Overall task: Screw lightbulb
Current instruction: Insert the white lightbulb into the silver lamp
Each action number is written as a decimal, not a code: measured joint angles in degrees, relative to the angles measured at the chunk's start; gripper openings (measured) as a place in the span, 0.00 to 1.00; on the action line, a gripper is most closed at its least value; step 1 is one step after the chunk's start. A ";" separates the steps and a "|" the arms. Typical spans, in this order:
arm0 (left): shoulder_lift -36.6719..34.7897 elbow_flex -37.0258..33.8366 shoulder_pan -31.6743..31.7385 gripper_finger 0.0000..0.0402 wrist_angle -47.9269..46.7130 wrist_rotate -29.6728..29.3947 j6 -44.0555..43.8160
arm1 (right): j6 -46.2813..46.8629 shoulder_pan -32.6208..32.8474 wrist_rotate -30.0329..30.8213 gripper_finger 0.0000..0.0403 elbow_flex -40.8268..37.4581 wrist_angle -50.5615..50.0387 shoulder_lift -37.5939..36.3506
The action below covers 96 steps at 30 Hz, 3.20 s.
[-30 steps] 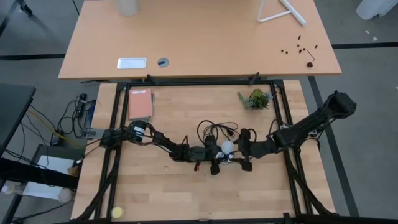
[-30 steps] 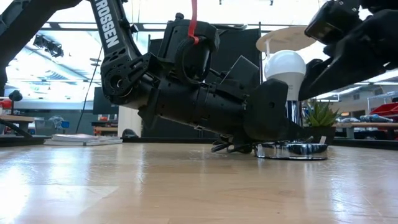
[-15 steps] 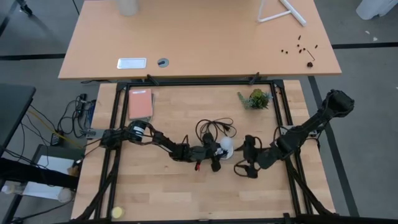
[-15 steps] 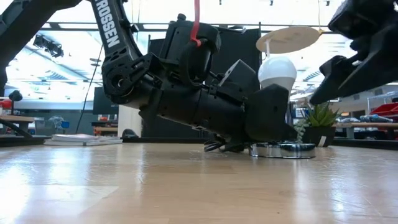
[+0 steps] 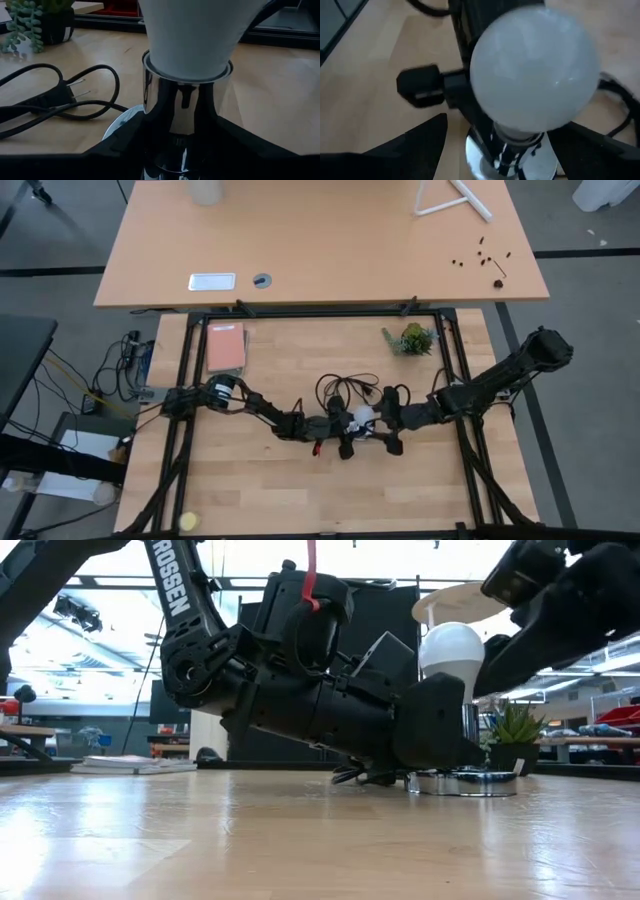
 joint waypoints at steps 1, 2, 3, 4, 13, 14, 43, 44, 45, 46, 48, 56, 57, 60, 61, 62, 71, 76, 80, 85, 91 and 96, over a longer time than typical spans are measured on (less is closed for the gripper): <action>0.00 0.00 0.00 0.49 -0.02 0.00 -0.02 | 0.55 0.34 -0.48 0.86 -0.02 -0.41 0.02; 0.00 0.00 -0.01 0.49 -0.02 0.09 0.04 | 0.93 0.88 -0.74 0.86 -0.02 -0.52 0.02; 0.00 0.01 -0.03 0.49 -0.02 -0.01 -0.01 | 1.31 1.69 -0.88 0.86 -0.02 -0.56 0.02; 0.00 0.02 -0.19 0.49 -0.06 -0.34 -0.11 | 2.10 2.63 -0.90 0.86 -0.02 -0.54 0.00; 0.00 0.07 0.07 0.49 -0.82 -2.27 -1.46 | 8.98 10.19 4.44 0.86 0.00 -6.52 -0.24; -0.02 0.04 0.07 0.49 -0.83 -2.00 -1.44 | 9.55 9.84 6.10 0.86 0.00 -7.80 -0.24; 0.02 0.04 -0.33 0.49 -0.33 -0.87 -0.33 | 7.60 8.71 7.51 0.86 0.00 -5.48 -0.51; 0.02 0.04 -0.33 0.49 -0.33 -0.83 -0.31 | 8.37 7.69 8.52 0.86 0.00 -6.47 -0.51; 0.02 0.04 -0.33 0.49 -0.33 -0.81 -0.27 | 8.62 6.57 8.99 0.86 -0.02 -6.86 -0.51; 0.02 0.04 -0.33 0.49 -0.31 -0.72 -0.09 | 8.49 5.50 9.00 0.86 -0.02 -6.48 -0.51; 0.02 0.04 -0.33 0.49 -0.29 -0.68 0.11 | 6.52 3.74 7.89 0.86 -0.02 -4.04 -0.51; 0.02 -0.02 -0.34 0.49 -0.20 -0.31 0.37 | 2.48 2.83 1.36 0.86 -0.04 1.79 -0.44; 0.02 0.00 -0.37 0.49 -0.21 -0.31 0.40 | 3.42 3.48 0.77 0.86 -0.04 1.33 -0.44; 0.02 -0.02 -0.55 0.49 -0.24 -0.50 0.27 | 5.26 6.62 -2.66 0.86 -0.15 1.39 -0.44; 0.02 0.04 -0.55 0.49 -0.14 -1.11 -0.22 | 5.19 7.88 -5.04 0.86 -0.14 2.88 -0.42; 0.02 0.04 -0.31 0.49 -0.17 -1.56 -0.30 | 5.18 8.94 -5.97 0.86 0.10 3.87 -0.49; 0.02 0.00 -0.17 0.49 -0.20 -2.19 -0.10 | 6.71 6.74 7.96 0.86 -0.02 -4.94 -1.10; 0.02 0.00 -0.17 0.49 -0.15 -1.94 0.35 | 4.39 1.90 4.95 0.86 -0.02 -3.21 -1.08; 0.02 0.00 -0.26 0.49 -0.07 -1.59 0.25 | 2.10 0.40 0.89 0.86 -0.02 0.39 -0.99; 0.02 0.00 -0.50 0.49 -0.15 -0.87 0.34 | 5.51 3.40 -3.00 0.86 -0.02 0.64 -0.99; 0.02 0.00 -0.09 0.49 -0.15 -2.73 -0.33 | 6.62 8.31 -2.35 0.86 0.09 -0.84 -1.37; 0.02 0.00 -0.17 0.49 -0.17 -2.92 0.02 | 7.07 4.81 6.61 0.86 0.00 -4.76 -1.36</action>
